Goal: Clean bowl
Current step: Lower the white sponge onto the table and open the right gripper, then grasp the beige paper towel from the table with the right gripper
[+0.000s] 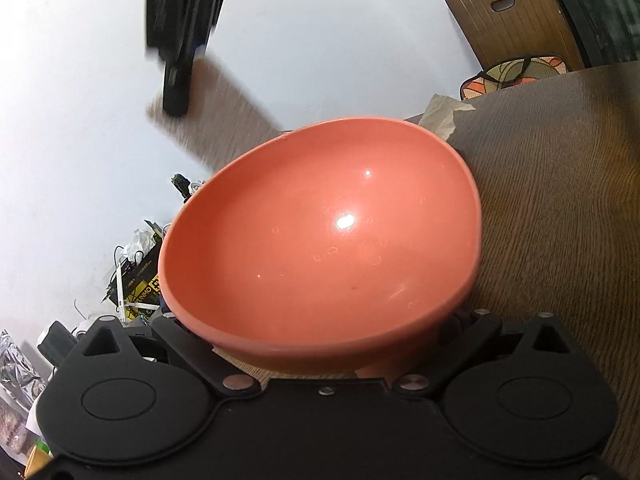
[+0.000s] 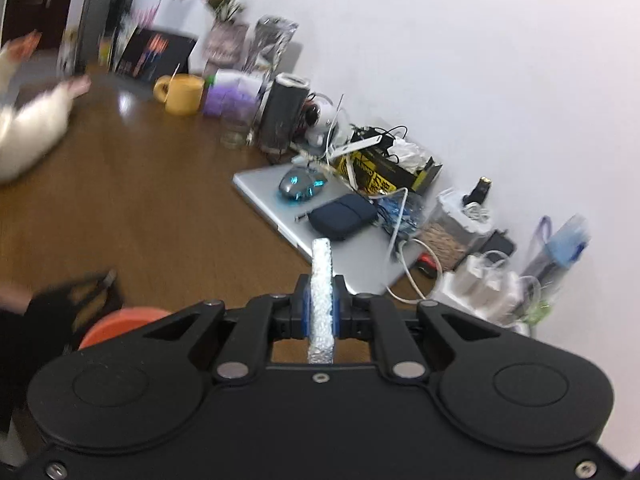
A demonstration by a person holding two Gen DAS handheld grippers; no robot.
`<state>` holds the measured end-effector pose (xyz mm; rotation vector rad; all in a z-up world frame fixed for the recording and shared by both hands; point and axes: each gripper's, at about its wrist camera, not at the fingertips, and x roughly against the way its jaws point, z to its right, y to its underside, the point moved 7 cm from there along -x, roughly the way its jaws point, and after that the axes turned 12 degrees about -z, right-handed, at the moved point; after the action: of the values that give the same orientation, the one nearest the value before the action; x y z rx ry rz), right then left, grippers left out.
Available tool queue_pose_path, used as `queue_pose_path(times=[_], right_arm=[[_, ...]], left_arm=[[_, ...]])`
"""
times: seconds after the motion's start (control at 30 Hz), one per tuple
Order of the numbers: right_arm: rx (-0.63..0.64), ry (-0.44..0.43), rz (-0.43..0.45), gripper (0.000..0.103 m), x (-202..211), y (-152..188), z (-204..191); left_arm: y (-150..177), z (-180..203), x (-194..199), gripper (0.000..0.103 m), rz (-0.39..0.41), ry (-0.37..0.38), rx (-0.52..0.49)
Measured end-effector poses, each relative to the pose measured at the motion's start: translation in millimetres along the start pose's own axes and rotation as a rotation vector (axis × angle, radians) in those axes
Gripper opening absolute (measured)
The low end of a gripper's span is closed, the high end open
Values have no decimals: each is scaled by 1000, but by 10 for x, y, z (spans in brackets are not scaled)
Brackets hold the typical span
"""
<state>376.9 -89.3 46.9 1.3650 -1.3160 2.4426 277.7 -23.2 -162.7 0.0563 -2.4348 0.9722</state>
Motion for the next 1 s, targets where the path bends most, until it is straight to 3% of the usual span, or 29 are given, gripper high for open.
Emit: queue_pose_path(times=[0.13, 0.2, 0.3, 0.47, 0.53, 0.57, 0.6, 0.67, 0.8, 1.0], right_arm=[[-150, -168, 19, 12, -382, -86, 120], [-153, -164, -24, 22, -514, -23, 152], [-144, -93, -90, 26, -643, 251, 315], [-245, -73, -85, 35, -422, 575, 694], [-223, -28, -106, 41, -303, 707, 804], [-205, -27, -118, 49, -288, 742, 801], [-177, -23, -138, 66, -270, 802, 782], [-71, 3, -216, 79, -227, 1047, 669], [39, 47, -335, 79, -300, 1460, 498], [-42, -9, -409, 79, -561, 1852, 512]], left_arm=[[19, -13, -4, 99, -1, 0, 1], [25, -20, -7, 99, -1, 1, 1], [35, -28, -7, 99, -2, 3, 2], [41, -37, -8, 99, -1, 4, 2], [40, -38, -10, 99, -1, 3, 1], [38, -38, -12, 99, -1, 3, 1], [38, -39, -13, 99, -1, 3, 1], [38, -43, -16, 99, -1, 3, 1], [35, -47, -21, 99, -1, 3, 1], [31, -46, -28, 99, -2, 3, 1]])
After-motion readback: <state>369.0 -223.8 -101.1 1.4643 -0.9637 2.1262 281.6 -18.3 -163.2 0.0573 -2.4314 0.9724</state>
